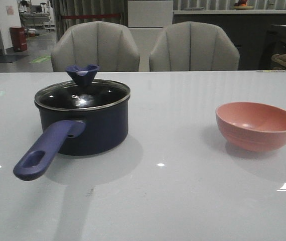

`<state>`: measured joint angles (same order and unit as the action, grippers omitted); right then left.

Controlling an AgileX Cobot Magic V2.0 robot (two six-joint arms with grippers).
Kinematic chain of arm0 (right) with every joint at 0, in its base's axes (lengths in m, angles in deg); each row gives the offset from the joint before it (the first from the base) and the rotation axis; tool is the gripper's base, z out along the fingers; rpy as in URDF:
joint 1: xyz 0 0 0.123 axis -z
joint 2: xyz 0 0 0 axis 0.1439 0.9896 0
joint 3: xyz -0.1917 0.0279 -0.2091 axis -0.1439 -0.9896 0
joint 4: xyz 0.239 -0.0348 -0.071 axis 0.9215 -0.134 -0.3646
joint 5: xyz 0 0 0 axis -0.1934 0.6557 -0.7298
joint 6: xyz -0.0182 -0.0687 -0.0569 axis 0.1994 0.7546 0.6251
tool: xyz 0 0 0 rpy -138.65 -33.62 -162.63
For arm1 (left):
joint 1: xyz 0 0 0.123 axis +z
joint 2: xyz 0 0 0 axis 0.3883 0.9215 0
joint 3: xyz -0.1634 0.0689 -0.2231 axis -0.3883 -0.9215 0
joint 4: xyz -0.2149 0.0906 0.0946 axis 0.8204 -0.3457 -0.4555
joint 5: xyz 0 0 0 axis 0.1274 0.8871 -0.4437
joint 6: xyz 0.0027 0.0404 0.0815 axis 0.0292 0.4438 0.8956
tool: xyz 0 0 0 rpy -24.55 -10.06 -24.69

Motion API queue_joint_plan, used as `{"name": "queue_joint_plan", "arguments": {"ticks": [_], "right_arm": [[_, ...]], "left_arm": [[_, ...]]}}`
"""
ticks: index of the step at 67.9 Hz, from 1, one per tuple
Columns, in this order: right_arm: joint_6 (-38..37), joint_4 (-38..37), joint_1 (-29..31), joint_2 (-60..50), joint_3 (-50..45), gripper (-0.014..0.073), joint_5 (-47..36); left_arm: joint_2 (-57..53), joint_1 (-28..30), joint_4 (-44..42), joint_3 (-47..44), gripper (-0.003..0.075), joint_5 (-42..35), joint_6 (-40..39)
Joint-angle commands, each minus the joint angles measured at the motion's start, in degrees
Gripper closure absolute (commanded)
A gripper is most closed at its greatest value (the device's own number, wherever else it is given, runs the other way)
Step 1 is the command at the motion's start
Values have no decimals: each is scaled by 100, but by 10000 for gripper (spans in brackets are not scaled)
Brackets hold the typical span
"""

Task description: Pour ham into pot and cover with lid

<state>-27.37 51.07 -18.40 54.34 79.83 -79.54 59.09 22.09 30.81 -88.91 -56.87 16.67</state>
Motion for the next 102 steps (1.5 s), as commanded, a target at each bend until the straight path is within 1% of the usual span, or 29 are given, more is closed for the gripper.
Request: {"name": "queue_joint_plan", "arguments": {"ticks": [1,44,50,63,68,71,81,85,89,93,98,102], "right_arm": [[6,-46,40,-110,27,432,-506],[6,-46,40,-110,27,432,-506],[6,-46,40,-110,27,432,-506],[6,-46,40,-110,27,432,-506],[6,-46,40,-110,27,432,-506],[6,-46,40,-110,27,432,-506],[6,-46,40,-110,27,432,-506],[6,-46,40,-110,27,432,-506],[6,-46,40,-110,27,432,-506],[6,-46,40,-110,27,432,-506],[6,-46,40,-110,27,432,-506],[6,-46,40,-110,27,432,-506]], "left_arm": [[-106,9,40,-123,607,-466,-33],[-106,9,40,-123,607,-517,-33],[-106,9,40,-123,607,-742,-33],[-106,9,27,-84,607,-1591,-23],[-106,9,27,36,607,-1678,-23],[-93,9,27,160,607,-1601,-23],[229,9,27,880,607,-767,-23],[452,9,27,1226,607,-250,-23],[739,9,27,1641,607,524,-23],[1008,9,27,1972,607,1004,-23],[1362,9,104,2315,607,1322,-23],[1537,9,111,2414,607,1322,-23]]}}
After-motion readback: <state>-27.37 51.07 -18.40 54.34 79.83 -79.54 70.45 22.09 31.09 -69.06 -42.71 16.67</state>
